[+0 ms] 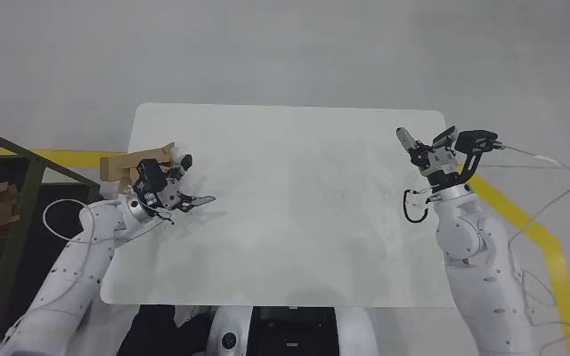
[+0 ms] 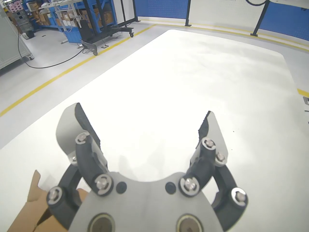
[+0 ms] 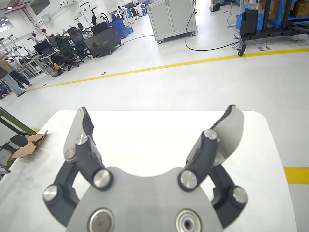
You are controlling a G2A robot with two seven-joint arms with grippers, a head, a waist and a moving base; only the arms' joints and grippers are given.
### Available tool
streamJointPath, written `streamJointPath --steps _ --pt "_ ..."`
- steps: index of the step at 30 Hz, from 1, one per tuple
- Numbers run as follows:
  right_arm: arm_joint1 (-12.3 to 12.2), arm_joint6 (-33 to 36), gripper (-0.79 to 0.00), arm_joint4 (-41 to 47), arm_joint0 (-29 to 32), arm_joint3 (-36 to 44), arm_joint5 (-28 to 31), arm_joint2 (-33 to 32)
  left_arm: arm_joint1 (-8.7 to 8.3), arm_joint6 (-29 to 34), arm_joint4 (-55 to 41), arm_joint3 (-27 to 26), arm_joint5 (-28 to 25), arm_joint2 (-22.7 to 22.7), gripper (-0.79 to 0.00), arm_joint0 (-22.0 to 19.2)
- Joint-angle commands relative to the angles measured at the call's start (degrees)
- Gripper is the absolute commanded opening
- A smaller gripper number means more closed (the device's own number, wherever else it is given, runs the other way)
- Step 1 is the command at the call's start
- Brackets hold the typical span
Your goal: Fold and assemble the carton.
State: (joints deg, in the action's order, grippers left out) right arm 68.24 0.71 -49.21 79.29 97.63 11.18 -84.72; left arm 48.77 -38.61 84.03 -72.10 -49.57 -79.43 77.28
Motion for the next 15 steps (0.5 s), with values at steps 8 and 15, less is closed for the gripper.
streamJointPath --steps 8,15 --pt "0.0 0.0 0.0 0.0 0.0 0.0 0.0 0.0 -2.25 4.9 -16.71 3.18 -8.43 -3.5 0.0 1.14" --pt "0.0 0.0 0.0 0.0 0.0 0.0 0.0 0.0 -6.24 19.6 -41.83 4.75 -8.43 -0.92 0.0 0.46"
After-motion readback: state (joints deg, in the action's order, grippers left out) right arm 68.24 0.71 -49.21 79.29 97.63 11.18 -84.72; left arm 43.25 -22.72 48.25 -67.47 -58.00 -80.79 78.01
